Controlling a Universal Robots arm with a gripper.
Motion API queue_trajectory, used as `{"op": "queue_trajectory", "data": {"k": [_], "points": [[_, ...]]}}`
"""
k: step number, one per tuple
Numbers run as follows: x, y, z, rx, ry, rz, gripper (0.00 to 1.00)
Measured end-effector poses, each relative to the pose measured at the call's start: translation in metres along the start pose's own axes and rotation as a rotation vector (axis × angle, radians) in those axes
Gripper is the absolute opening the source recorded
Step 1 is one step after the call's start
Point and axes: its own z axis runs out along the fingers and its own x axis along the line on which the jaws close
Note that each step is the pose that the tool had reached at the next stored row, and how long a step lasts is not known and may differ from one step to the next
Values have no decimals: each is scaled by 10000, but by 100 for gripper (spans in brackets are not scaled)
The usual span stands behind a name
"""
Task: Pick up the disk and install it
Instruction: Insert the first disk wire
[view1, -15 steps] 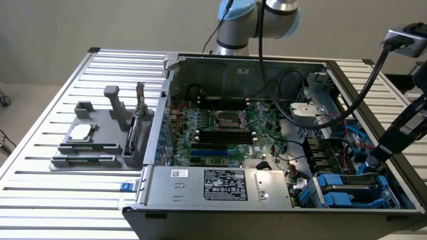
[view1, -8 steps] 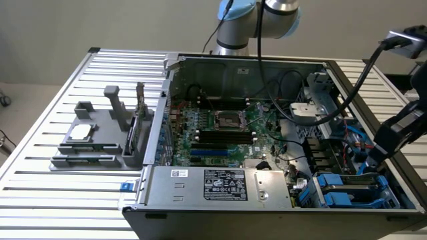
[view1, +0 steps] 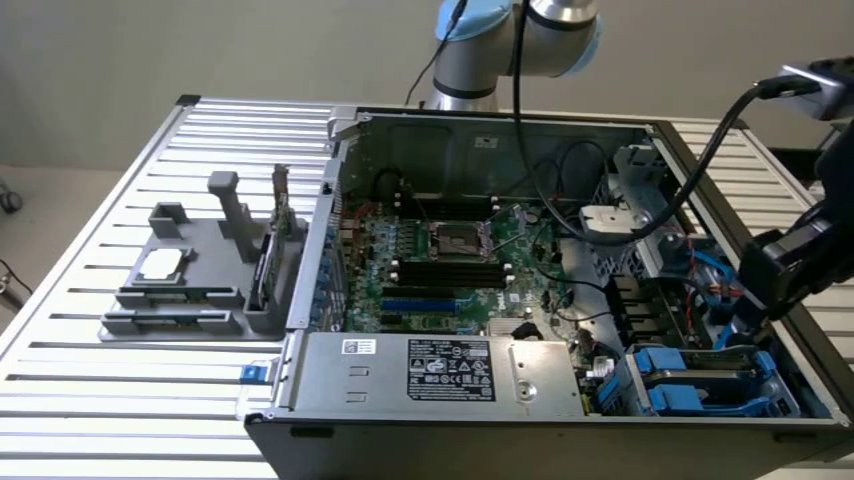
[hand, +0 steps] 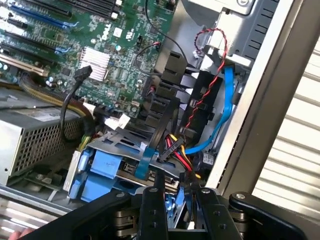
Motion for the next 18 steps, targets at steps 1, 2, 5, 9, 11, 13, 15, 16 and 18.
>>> {"op": "queue_trajectory", "data": {"k": [1,2,5,9,11,13,15,16,18], "points": [[0,0,6,-4,2,175,30],[0,0,12,-7,5,354,30],[-1,0,28,-17,12,905,30],[-1,0,48,-31,22,1639,30],[-1,0,55,-38,27,2000,30],[-1,1,60,-44,32,2359,30],[-1,1,62,-50,37,2718,30],[-1,1,64,-55,39,2898,30],[-1,1,65,-63,44,3242,30]]}}
